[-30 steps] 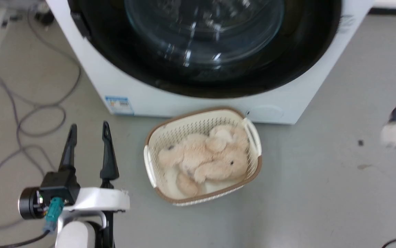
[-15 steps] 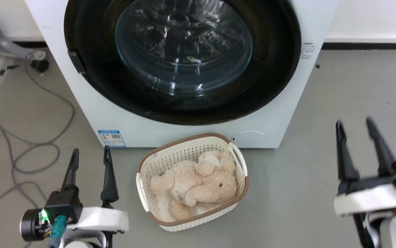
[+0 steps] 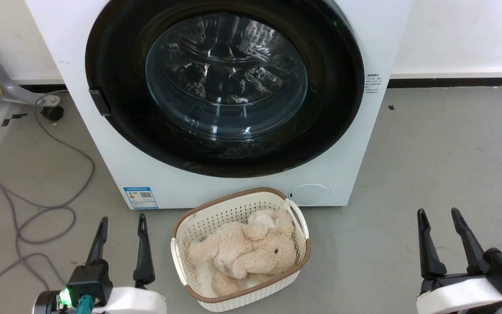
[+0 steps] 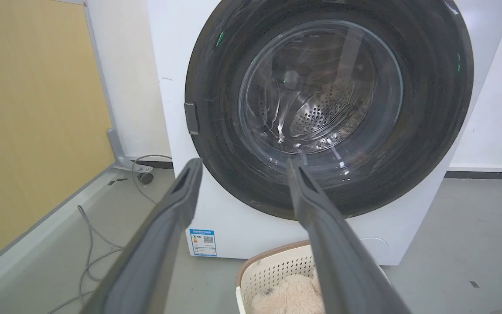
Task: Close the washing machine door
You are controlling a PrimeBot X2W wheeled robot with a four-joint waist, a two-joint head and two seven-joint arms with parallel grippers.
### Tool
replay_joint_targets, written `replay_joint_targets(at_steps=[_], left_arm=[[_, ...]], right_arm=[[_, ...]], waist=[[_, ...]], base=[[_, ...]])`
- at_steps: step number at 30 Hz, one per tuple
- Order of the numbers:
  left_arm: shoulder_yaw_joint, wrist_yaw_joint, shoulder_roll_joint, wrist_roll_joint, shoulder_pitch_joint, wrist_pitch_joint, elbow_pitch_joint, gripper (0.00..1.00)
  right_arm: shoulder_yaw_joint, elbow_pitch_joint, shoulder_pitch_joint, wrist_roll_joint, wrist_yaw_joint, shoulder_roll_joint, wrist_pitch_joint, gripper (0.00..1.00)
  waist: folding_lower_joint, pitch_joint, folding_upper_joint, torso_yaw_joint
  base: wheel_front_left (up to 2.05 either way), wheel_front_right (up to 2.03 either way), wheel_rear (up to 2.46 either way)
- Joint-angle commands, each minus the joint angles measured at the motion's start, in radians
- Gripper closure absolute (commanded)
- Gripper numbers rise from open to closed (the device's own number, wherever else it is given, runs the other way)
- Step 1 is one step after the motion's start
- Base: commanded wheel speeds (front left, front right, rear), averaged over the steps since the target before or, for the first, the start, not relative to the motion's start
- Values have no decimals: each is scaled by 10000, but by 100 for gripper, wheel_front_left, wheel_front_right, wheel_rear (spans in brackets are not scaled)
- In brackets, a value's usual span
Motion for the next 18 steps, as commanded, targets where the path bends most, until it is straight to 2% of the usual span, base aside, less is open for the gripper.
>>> replay_joint_targets(at_steps=[1,2,18], left_arm=[[-24,32,10,3,134,-44,74,0],[-13,-1,0,3,51,2,61,100],[-8,-100,0,90,20,329,-33,100]], right_arm=[[22,37,124,74,-7,45,-34,0],[10,35,13,-1,0,0,2,100],[99,-134,24,-200,1,6,325,100]], waist=[[2,-31,0,4],[2,-34,0,4],[2,-37,0,140]], base=[[0,0,0],[0,0,0],[0,0,0]])
